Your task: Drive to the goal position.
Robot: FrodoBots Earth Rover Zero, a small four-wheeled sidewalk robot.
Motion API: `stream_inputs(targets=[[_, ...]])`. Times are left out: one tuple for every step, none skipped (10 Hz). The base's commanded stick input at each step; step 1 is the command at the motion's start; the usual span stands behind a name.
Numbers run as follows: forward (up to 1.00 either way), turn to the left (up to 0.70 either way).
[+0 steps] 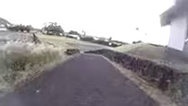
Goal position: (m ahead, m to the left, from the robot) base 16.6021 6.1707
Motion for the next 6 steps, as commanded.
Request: stream_inputs(targets=[[0.85,0.0],[0.85,0.0],[0.85,0.0],[0.85,0.0],[0.85,0.0],[0.85,0.0]])
